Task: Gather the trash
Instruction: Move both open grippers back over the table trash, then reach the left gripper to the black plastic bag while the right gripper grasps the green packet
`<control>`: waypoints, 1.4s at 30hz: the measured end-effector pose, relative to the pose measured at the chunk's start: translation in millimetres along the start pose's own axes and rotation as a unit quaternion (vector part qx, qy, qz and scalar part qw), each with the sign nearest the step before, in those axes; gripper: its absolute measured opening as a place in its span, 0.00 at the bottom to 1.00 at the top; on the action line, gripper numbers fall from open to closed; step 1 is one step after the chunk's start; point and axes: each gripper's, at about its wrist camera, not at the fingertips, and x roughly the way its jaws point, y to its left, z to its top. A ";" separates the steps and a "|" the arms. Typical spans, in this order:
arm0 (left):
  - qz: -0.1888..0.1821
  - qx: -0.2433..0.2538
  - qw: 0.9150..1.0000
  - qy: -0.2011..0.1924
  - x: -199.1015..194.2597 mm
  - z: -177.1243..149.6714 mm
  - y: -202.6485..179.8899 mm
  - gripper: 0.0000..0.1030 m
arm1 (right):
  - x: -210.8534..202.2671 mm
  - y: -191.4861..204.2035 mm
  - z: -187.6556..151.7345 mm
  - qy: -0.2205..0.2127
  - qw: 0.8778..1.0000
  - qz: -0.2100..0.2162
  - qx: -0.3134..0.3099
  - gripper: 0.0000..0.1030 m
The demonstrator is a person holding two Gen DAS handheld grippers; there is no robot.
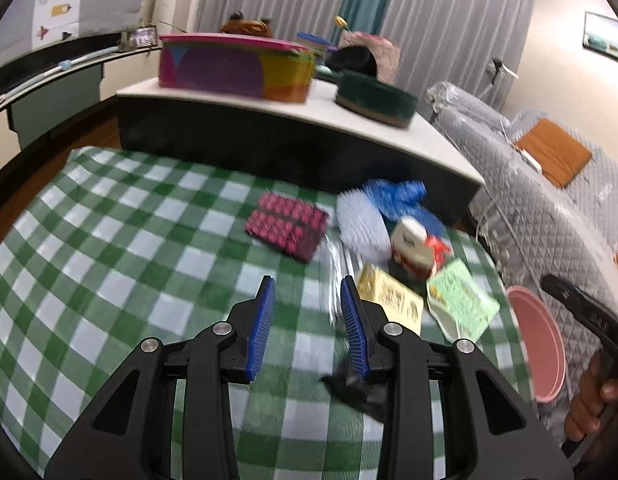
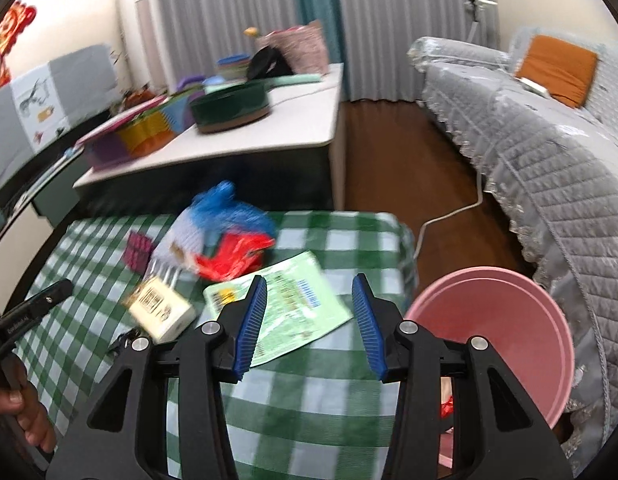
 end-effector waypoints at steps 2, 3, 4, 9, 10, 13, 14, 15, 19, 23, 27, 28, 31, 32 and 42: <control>-0.008 0.006 1.000 0.009 4.2 -7.3 -2.8 0.33 | 6.5 10.2 -3.6 0.008 1.000 0.005 -0.014 0.44; -0.010 0.010 1.000 0.015 6.9 -11.9 -5.4 0.33 | 10.3 15.8 -6.0 0.013 1.000 0.008 -0.021 0.44; -0.010 0.012 1.000 0.019 9.6 -15.0 -7.2 0.33 | 13.5 19.4 -7.5 0.018 0.999 0.010 -0.026 0.44; -0.024 0.012 0.998 0.053 25.9 -29.6 -13.7 0.45 | 26.1 34.0 -15.2 0.036 0.998 0.023 -0.048 0.43; -0.025 0.012 0.998 0.055 26.9 -31.3 -15.0 0.46 | 28.8 36.0 -16.1 0.040 0.998 0.024 -0.050 0.43; -0.036 0.016 0.997 0.064 31.2 -35.4 -21.1 0.52 | 36.6 40.8 -17.8 0.048 0.997 0.028 -0.054 0.43; -0.038 0.019 0.997 0.066 31.9 -36.4 -22.9 0.52 | 39.7 42.9 -18.7 0.052 0.997 0.030 -0.056 0.43; -0.040 0.026 0.996 0.069 33.0 -38.1 -26.1 0.53 | 42.2 44.3 -19.4 0.055 0.996 0.030 -0.058 0.43; -0.033 0.053 0.994 0.085 38.6 -43.4 -35.8 0.56 | 53.5 50.4 -22.6 0.069 0.995 0.032 -0.067 0.43; -0.026 0.061 0.993 0.093 42.7 -44.6 -37.1 0.56 | 63.5 56.3 -24.6 0.083 0.993 0.032 -0.077 0.43; -0.024 0.067 0.994 0.087 41.0 -42.6 -38.6 0.51 | 71.9 59.8 -26.8 0.093 0.992 0.022 -0.086 0.43; -0.024 0.067 0.994 0.085 40.6 -41.8 -38.7 0.40 | 73.0 59.9 -27.0 0.094 0.992 0.020 -0.087 0.39; -0.022 0.059 0.994 0.086 41.5 -39.1 -36.2 0.41 | 75.2 59.9 -27.5 0.097 0.991 0.015 -0.093 0.26; -0.023 0.055 0.995 0.086 41.7 -38.5 -34.9 0.41 | 75.7 59.9 -28.0 0.098 0.990 0.013 -0.095 0.23; -0.016 0.046 0.996 0.075 38.4 -34.2 -35.2 0.40 | 56.6 56.3 -25.8 0.069 0.991 0.005 -0.112 0.05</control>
